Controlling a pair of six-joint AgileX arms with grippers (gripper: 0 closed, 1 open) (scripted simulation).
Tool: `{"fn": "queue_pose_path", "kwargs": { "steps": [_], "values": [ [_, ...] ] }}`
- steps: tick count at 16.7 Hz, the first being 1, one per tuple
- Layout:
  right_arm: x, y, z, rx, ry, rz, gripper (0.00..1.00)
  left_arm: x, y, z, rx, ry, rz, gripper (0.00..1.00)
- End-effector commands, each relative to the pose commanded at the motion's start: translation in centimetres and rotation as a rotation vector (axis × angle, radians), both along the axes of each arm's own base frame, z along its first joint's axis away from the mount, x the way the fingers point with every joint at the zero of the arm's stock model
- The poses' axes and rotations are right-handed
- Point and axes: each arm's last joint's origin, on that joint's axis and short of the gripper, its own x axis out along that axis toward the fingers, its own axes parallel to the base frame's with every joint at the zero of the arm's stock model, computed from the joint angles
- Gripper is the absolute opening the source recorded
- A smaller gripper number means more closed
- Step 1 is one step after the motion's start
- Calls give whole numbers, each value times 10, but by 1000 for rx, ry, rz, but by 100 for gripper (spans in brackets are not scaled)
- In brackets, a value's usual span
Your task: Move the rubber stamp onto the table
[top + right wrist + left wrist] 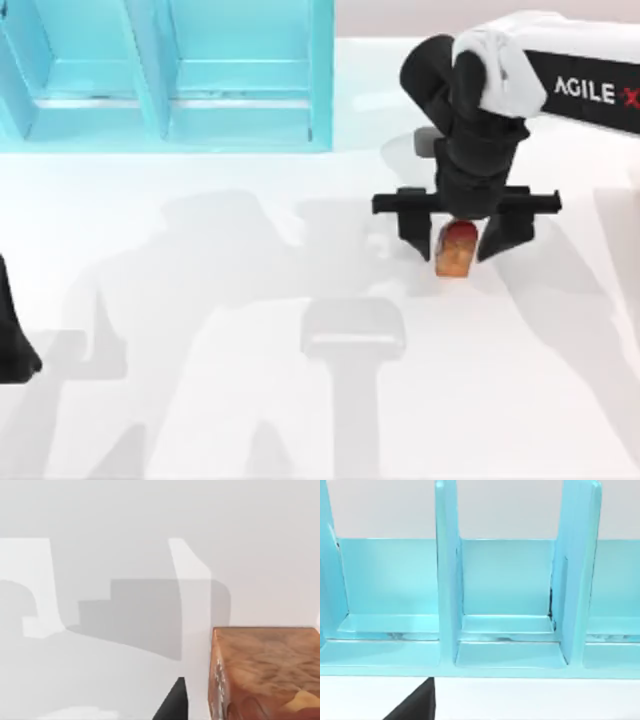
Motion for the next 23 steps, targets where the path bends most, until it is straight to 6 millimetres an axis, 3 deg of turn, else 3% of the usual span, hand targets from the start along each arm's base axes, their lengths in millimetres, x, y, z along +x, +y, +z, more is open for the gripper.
{"fn": "queue_pose_path", "kwargs": {
  "steps": [2,3,14,18,23],
  "values": [
    [0,0,0,0,0,0,98,0,0,0,0,0,0,100],
    [0,0,0,0,0,0,100,0,0,0,0,0,0,100],
    [3,1,5,-5,11,-4,100,0,0,0,0,0,0,100],
    [10,6,39,-21,33,-2,100,0,0,0,0,0,0,100],
    [9,5,111,-14,15,-2,100,0,0,0,0,0,0,100]
  ]
}}
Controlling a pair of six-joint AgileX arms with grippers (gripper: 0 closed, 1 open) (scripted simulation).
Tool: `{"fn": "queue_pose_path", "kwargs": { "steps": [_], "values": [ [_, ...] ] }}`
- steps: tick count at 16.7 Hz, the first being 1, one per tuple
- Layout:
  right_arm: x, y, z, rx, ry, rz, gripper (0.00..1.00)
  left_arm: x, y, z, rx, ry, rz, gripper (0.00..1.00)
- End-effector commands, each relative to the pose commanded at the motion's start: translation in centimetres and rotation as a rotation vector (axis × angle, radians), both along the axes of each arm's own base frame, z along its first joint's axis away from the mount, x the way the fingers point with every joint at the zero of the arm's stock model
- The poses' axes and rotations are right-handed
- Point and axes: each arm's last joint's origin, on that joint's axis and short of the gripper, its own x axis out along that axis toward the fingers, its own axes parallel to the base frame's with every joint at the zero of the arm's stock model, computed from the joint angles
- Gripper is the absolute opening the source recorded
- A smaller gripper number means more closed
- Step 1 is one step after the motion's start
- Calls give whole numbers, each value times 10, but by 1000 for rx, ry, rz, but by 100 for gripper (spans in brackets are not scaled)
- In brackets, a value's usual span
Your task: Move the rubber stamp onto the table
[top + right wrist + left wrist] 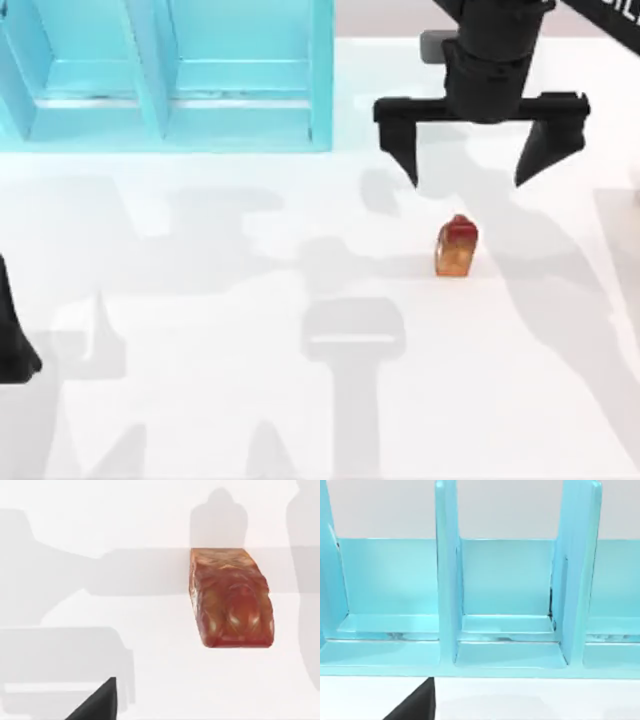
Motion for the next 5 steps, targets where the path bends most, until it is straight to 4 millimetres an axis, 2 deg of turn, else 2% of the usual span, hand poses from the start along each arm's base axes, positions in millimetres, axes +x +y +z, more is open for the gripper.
{"fn": "queue_pose_path", "kwargs": {
  "steps": [3,5],
  "values": [
    [-6,-4,32,11,-13,0,100,0,0,0,0,0,0,100],
    [-8,-6,39,14,-15,0,100,0,0,0,0,0,0,100]
  ]
}}
